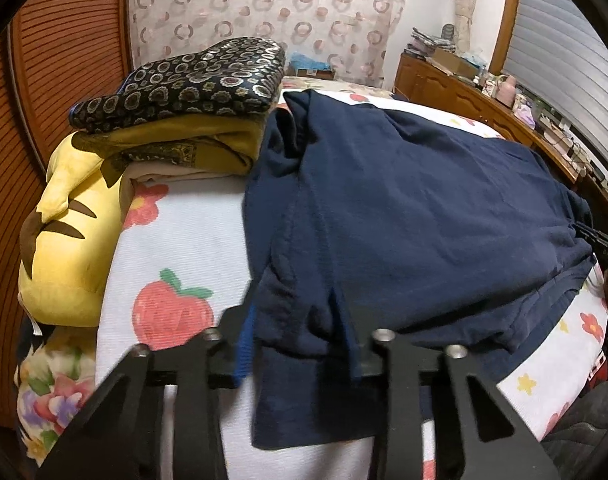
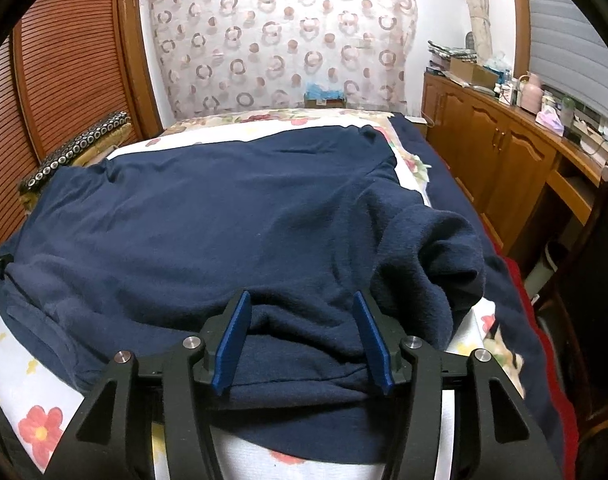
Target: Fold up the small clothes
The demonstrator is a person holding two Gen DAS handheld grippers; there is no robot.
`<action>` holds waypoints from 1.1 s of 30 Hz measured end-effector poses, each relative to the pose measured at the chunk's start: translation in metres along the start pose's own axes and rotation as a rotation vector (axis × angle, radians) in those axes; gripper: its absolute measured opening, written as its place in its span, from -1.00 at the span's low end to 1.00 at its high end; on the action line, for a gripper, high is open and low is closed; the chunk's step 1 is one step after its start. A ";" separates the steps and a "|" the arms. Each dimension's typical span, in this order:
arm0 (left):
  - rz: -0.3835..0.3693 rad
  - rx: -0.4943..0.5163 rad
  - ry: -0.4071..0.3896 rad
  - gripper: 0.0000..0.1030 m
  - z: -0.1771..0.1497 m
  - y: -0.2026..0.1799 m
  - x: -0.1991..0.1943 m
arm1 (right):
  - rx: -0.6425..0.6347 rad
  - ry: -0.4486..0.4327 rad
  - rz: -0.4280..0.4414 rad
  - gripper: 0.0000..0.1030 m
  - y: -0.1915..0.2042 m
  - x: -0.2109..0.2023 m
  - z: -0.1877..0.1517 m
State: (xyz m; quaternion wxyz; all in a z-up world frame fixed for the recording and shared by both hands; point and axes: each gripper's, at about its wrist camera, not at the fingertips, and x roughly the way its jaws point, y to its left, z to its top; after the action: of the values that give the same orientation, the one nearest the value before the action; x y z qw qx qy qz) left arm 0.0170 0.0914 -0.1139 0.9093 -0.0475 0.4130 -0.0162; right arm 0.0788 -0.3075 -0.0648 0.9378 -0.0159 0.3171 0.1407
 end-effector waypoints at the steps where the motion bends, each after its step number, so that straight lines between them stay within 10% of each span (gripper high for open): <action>1: -0.006 0.018 0.004 -0.61 0.000 -0.002 0.000 | -0.002 -0.003 0.001 0.12 0.000 0.000 -0.001; 17: -0.147 0.086 -0.178 -0.84 0.070 -0.052 -0.044 | -0.005 0.051 0.039 0.14 -0.008 -0.004 0.007; 33: -0.436 0.365 -0.248 -0.85 0.159 -0.237 -0.044 | -0.009 -0.075 0.041 0.14 -0.030 -0.052 0.030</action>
State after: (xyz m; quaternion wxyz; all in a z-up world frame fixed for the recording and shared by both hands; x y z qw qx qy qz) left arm 0.1097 -0.1301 0.0471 0.9214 0.0273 0.2693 -0.2787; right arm 0.0656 -0.3454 -0.0114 0.9458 -0.0083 0.2814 0.1618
